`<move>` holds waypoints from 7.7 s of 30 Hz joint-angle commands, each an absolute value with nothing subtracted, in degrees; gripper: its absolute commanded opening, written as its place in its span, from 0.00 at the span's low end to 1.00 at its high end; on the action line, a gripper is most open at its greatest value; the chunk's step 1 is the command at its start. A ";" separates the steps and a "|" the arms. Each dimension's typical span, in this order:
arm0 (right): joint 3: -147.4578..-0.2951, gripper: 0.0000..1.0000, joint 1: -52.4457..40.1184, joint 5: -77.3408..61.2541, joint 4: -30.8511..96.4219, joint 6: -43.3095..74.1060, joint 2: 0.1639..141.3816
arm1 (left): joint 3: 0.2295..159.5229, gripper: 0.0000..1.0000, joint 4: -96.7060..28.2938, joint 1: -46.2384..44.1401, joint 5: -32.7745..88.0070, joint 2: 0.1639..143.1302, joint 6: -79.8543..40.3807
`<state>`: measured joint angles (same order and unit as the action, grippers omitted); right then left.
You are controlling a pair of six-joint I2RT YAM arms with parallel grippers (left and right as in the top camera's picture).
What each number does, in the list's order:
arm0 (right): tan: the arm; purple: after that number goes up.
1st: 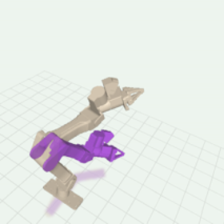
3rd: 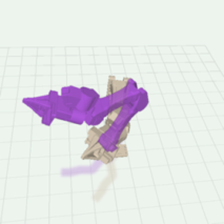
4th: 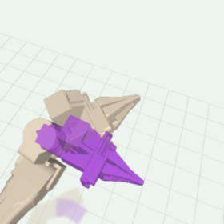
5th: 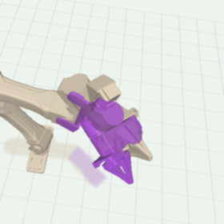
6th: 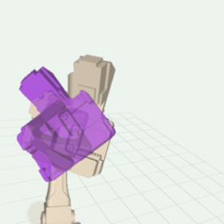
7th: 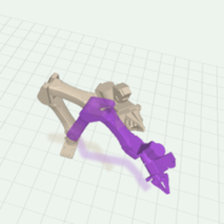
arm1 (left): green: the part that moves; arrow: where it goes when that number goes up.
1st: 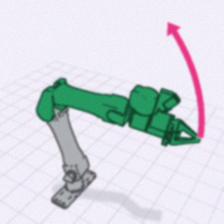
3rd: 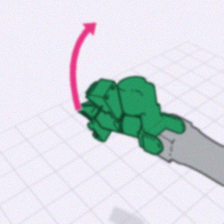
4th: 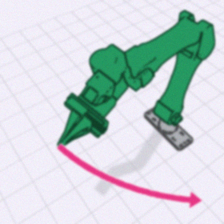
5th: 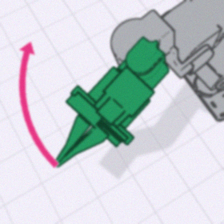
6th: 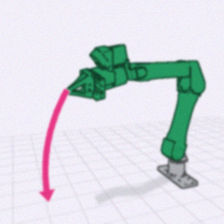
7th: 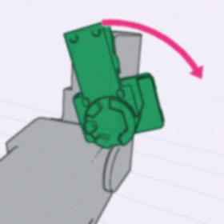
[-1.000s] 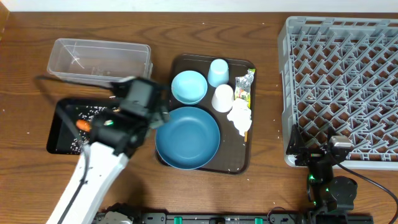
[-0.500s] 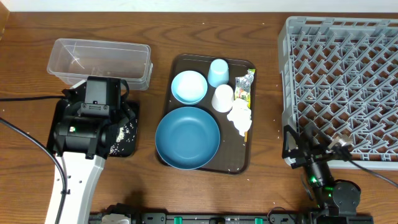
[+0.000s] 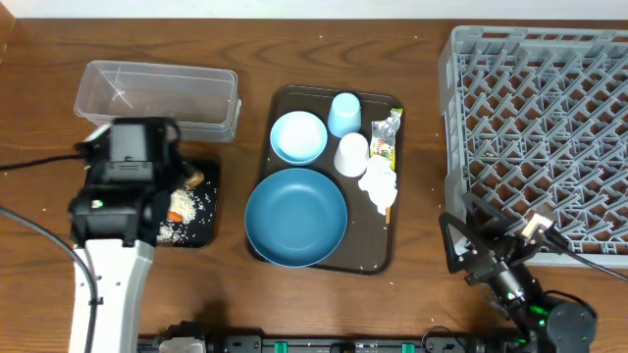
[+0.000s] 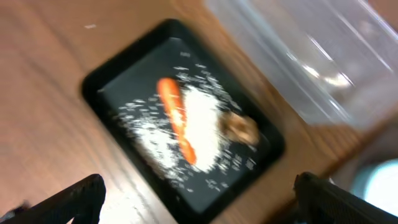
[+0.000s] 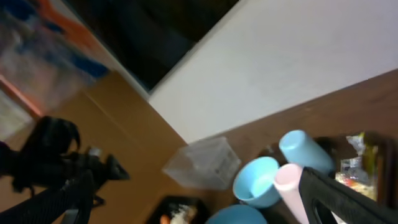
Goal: Sort waste into correct bins and load items into the dishwasher rack
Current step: 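Release the bowl and retract the left gripper over the black tray, then move the right gripper to the blue plate and grasp its rim, then lift the blue plate and carry it right to the dish rack, then lower the blue plate into the rack and open the right gripper, then move the right gripper to the light-blue bowl on the brown tray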
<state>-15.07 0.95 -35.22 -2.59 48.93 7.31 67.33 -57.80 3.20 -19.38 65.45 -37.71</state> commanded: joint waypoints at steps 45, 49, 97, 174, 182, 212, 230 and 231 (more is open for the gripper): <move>-82.52 0.98 -65.41 -1.08 34.72 9.89 112.09 | 68.58 0.98 -59.94 21.21 -10.26 65.47 -39.53; -82.50 0.91 -65.30 2.00 34.94 11.18 115.44 | 68.58 0.98 -59.94 21.19 -10.26 65.47 -39.53; -93.80 0.01 -64.23 -6.55 44.71 12.01 112.40 | 68.58 0.98 -59.94 21.21 -10.26 65.47 -39.53; -93.65 0.21 33.17 -72.29 19.09 9.85 116.16 | 68.58 0.98 -59.94 21.21 -10.26 65.47 -39.53; -93.65 0.63 34.85 -53.69 27.77 12.27 106.34 | 68.58 0.98 -59.96 21.21 -10.26 65.47 -39.53; -93.62 0.95 -12.80 -26.17 40.47 10.68 87.57 | 68.58 0.98 -59.94 21.21 -10.26 65.47 -39.53; -93.65 0.96 -40.99 1.52 28.99 -8.27 121.03 | 68.58 0.98 -59.94 21.21 -10.26 65.47 -39.53; -93.65 0.96 -41.25 1.50 28.42 -8.27 122.06 | 68.58 0.98 -59.94 21.21 -10.26 65.47 -39.53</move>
<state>-92.95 -40.51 -1.54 29.26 -5.98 119.98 67.35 -59.77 20.91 -10.41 65.47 -39.03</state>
